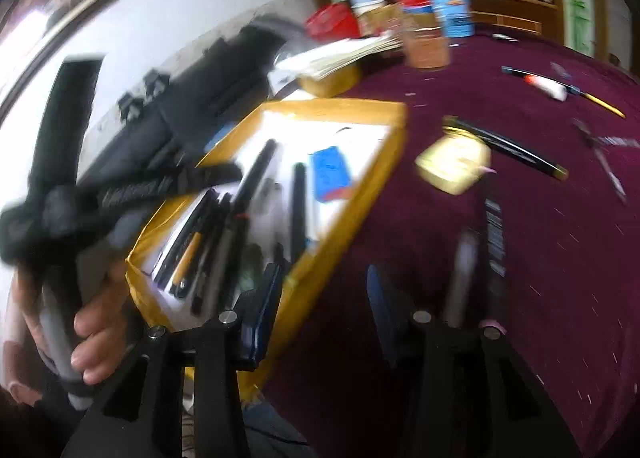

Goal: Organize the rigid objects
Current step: 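Move both open tools back over the pen pile, then grasp a pink-capped black marker with the right tool while the left tool grasps a clear ballpoint pen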

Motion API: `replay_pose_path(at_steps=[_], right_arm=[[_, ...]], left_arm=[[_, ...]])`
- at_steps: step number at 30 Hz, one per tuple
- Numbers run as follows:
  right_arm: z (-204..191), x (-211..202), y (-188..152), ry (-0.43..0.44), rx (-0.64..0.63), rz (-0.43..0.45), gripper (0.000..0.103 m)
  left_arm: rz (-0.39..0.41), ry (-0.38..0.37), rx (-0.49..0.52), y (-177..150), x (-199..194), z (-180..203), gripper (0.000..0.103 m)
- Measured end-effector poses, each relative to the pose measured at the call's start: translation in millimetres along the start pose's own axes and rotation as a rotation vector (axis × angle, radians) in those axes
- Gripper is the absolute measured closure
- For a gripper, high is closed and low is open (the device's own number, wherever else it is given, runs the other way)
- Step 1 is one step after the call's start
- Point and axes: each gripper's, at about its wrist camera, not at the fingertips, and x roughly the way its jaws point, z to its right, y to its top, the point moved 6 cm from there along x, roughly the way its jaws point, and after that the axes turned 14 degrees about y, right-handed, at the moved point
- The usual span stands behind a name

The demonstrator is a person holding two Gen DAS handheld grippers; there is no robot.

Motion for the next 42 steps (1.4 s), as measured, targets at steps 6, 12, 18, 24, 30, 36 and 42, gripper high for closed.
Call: replay_pose_path(at_steps=[6, 12, 18, 24, 30, 36, 42], right_arm=[[76, -49, -35, -0.177, 0.149, 0.041, 0.063], [105, -61, -58, -0.179, 0.211, 0.050, 0.063], [100, -64, -62, -0.083, 0.185, 0.089, 0.045], [94, -61, -60, -0.087, 0.171, 0.091, 0.045], [82, -52, -28, -0.074, 0.116, 0.085, 0.049], [93, -15, 3, -0.103, 0.131, 0.008, 0.069], [108, 16, 26, -0.135, 0.140, -0.056, 0.078]], left_arm=[[-0.045, -0.019, 0.142, -32, -4, 62, 0.037], [-0.040, -0.061, 0.211, -42, -14, 102, 0.038], [-0.064, -0.074, 0.257, -53, -8, 114, 0.038], [-0.010, -0.038, 0.185, -57, -18, 95, 0.038], [0.017, -0.073, 0.192, -58, -25, 93, 0.038], [0.020, -0.158, 0.195, -57, -25, 92, 0.038], [0.022, -0.195, 0.152, -50, -26, 80, 0.043]])
